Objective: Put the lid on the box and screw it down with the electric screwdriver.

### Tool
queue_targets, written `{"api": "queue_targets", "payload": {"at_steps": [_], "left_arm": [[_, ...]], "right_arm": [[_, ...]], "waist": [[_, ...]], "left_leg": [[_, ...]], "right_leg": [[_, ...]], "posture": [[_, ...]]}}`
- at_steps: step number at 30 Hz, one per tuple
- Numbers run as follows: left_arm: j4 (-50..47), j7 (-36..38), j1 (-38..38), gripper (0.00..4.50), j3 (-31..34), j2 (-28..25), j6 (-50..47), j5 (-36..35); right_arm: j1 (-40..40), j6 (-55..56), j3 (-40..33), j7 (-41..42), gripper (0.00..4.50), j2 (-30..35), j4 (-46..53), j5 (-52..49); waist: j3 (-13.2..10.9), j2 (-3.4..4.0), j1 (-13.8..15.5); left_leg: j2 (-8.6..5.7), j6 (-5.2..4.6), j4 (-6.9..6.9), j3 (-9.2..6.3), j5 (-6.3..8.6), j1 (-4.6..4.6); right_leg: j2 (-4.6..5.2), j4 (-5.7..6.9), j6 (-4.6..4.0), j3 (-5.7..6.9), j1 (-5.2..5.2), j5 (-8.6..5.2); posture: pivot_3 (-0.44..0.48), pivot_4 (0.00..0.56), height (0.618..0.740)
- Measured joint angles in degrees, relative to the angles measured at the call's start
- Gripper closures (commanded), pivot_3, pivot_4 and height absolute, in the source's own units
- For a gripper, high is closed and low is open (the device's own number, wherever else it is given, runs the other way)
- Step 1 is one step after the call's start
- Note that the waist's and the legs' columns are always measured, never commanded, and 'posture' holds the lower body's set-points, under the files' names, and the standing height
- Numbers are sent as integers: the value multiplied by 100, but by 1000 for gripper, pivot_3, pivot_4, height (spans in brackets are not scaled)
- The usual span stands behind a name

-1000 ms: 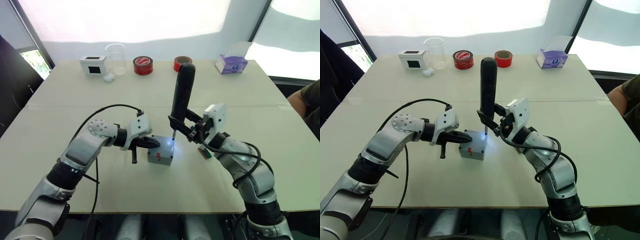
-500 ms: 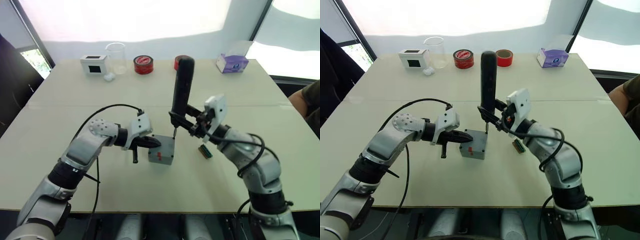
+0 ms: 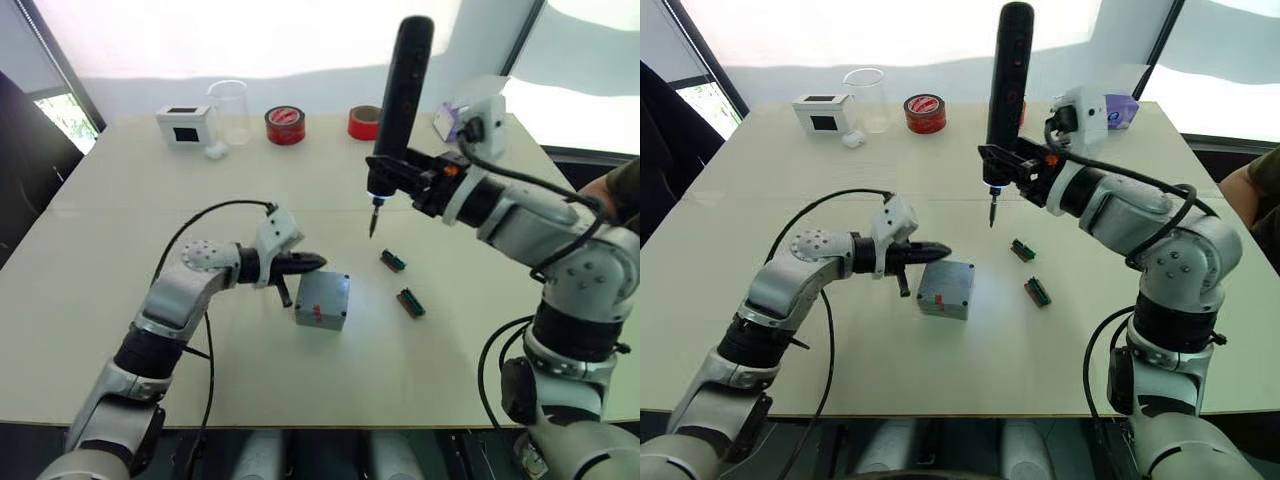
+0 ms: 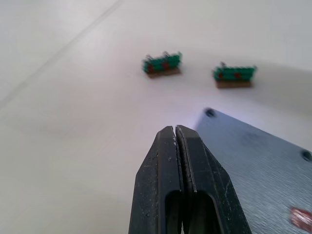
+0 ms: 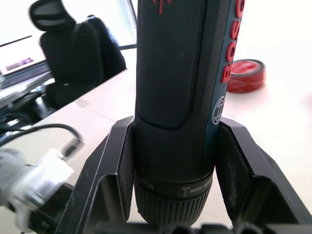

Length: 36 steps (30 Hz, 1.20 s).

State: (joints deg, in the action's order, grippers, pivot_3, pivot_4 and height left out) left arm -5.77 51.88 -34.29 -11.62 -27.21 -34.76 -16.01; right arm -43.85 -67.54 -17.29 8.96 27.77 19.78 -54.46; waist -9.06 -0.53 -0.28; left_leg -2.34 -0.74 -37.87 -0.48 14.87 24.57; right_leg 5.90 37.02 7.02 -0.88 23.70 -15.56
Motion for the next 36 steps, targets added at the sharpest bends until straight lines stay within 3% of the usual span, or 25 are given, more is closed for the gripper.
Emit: {"api": "queue_targets", "payload": {"at_steps": [6,10,11,14,17,25,34,36], "left_arm": [[103,581,-845,4500,55,-64,-795,-609],[-330,1119,-839,4500,-25,-399,-1008,-968],[-646,1347,-797,4500,-158,-610,-990,-1024],[-947,1769,-444,4500,-381,-1114,-902,-1031],[-988,1945,-296,4500,-599,-1122,-860,-1057],[-1041,1866,-307,4500,-624,-1092,-709,-970],[-1083,1745,-283,4500,-624,-1114,-687,-845],[-1083,1687,-239,4500,-623,-1113,-689,-839]], "right_arm": [[50,-1116,-316,49,2767,1181,-765,-86],[281,-2141,-328,87,2767,1685,-1279,-20],[644,-2321,-231,286,2767,2089,-1400,-93],[1394,-2459,115,599,2767,2853,-1933,-174],[1476,-2459,393,850,2767,3147,-2156,-138],[1375,-2450,1113,1443,2767,3414,-2703,8],[1184,-2457,1299,1918,2767,3406,-2885,484],[1165,-2457,1486,1987,1764,3399,-2922,654]], "waist": [[-3,3,51],[-14,5,-30],[-16,8,-20],[-24,22,-36],[-49,47,-93],[-53,45,-28],[-53,45,-32],[-53,45,-32]], "left_leg": [[-9,-9,-7,9,4,11],[-3,-9,-5,9,3,11],[-3,-10,-2,8,4,12],[-3,-17,-3,17,8,10],[-2,-20,-12,29,9,5],[8,-19,-12,22,9,-5],[8,-19,-13,21,9,-6],[8,-19,-14,21,8,-6]], "right_leg": [[-5,-2,1,6,5,0],[-6,-6,0,4,4,0],[-7,-10,-1,3,2,-1],[-7,-24,1,3,-5,-1],[-11,-20,8,-7,-4,3],[-27,-24,8,-5,-17,2],[-29,-24,9,-3,-18,2],[-28,-24,9,-4,-18,2]], "posture": [[0,150,740],[0,150,740],[0,150,740],[0,150,740],[0,150,740],[0,150,740],[0,150,740],[0,150,740]]}}
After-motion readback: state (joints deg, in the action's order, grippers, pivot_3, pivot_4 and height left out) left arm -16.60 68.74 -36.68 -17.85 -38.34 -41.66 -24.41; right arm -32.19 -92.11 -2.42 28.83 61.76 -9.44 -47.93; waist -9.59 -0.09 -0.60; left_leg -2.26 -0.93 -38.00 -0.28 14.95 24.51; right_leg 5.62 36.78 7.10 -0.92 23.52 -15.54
